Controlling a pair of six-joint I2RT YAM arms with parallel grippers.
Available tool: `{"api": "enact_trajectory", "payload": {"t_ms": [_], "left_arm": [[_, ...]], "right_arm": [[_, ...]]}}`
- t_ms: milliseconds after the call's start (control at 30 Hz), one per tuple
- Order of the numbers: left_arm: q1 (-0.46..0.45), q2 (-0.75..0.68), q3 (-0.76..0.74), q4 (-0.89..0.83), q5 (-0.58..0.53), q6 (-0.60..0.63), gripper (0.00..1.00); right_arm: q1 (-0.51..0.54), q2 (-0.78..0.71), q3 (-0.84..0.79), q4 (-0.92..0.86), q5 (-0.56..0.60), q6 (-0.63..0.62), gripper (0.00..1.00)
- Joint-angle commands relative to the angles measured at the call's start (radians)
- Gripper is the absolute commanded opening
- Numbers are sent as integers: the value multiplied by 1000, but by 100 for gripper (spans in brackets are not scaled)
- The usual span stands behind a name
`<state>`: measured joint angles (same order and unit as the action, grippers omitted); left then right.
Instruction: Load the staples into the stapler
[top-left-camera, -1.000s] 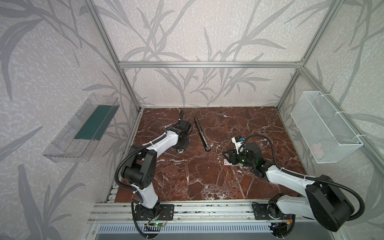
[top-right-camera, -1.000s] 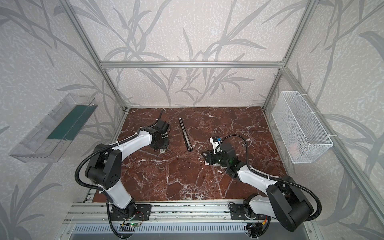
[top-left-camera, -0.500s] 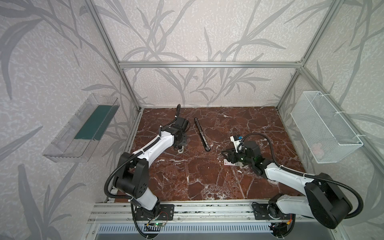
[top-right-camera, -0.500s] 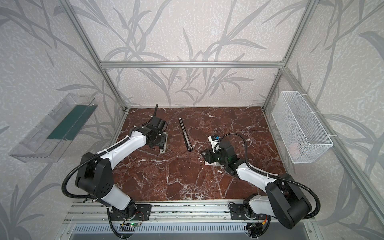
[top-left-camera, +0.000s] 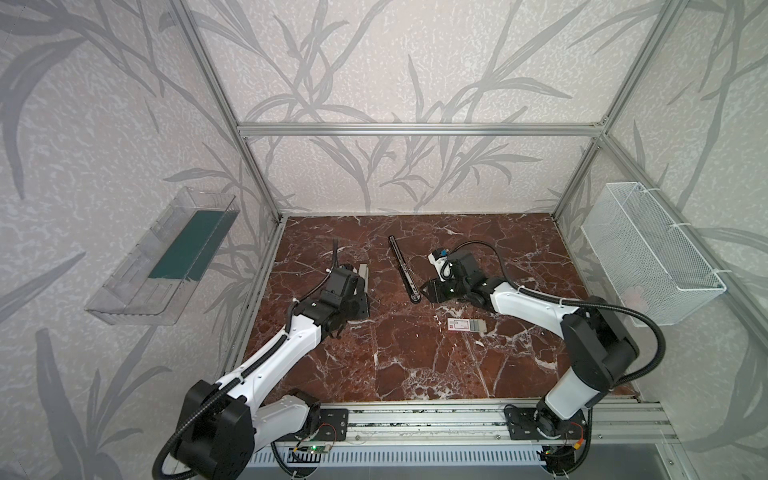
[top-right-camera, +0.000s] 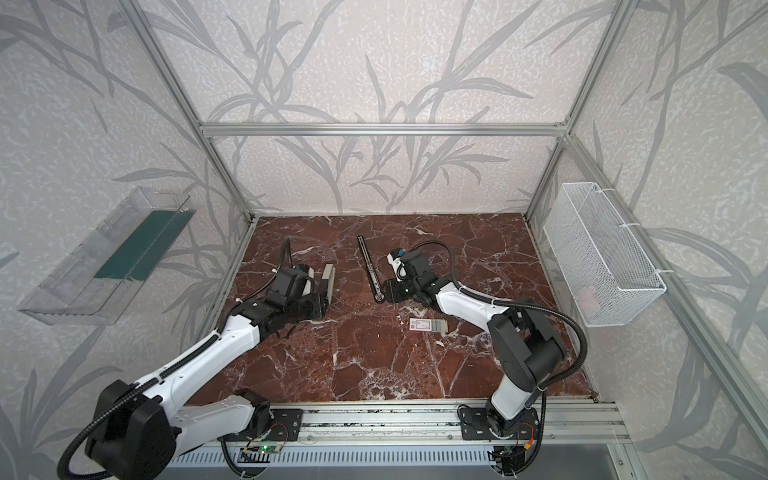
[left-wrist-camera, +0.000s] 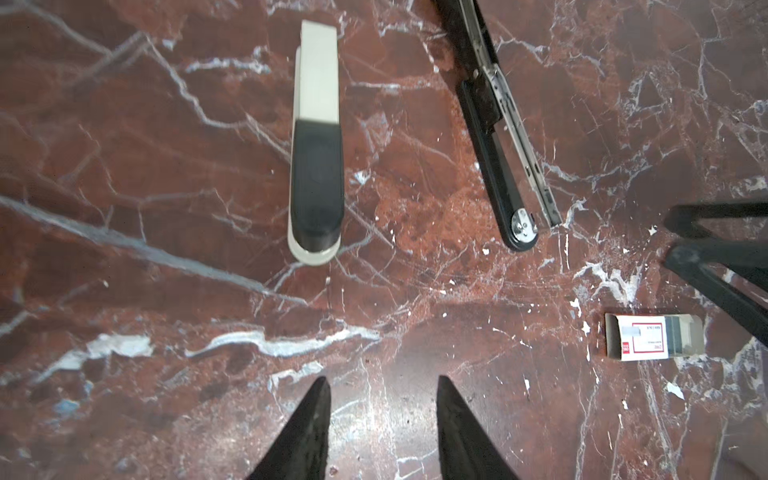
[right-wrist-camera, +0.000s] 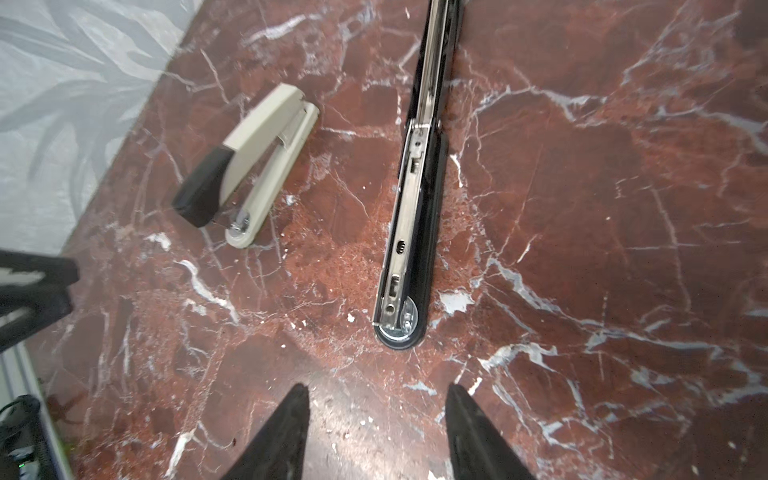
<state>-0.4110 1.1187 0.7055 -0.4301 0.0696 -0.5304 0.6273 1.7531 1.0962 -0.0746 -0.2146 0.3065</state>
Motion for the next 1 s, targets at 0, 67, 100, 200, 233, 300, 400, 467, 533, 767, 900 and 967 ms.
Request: {"api": "enact_trajectory", "payload": {"t_ms": [0,67,100,200,233,300,400,467,533,767,900,967], "left_arm": [[-8,-57,-50,43,24,-83,43],[-9,-76,-70,48,27,-95,43],[-9,-83,-76,45,25,-100,43],[-10,-98,-85,36,16,-108,43],[-11,-103,-89,37,15,-110,43],[-11,-109,-96,37,16,-115,42],[-11,-118,-109,35,14,-122,42],[-11,-123,-112,34,12,-123,42],[-10,-126,-116,30,10,-123,42],[-11,-122,-121,51,8,-115,41],[-11,-107,-118,64,13,-107,41],[-11,-97,-115,68,17,-101,41]], "right_arm": [[22,107,129,-165,87,-49,56],[32,168,206,-204,122,-62,56],[35,201,245,-224,130,-66,56],[45,281,346,-263,165,-73,56],[47,308,379,-281,176,-76,56],[51,352,438,-311,190,-77,54],[52,402,500,-350,209,-75,50],[55,422,518,-365,213,-76,46],[61,432,525,-375,225,-75,41],[63,383,453,-372,270,-35,23],[63,294,335,-334,297,-4,19],[64,248,280,-318,296,16,18]]}}
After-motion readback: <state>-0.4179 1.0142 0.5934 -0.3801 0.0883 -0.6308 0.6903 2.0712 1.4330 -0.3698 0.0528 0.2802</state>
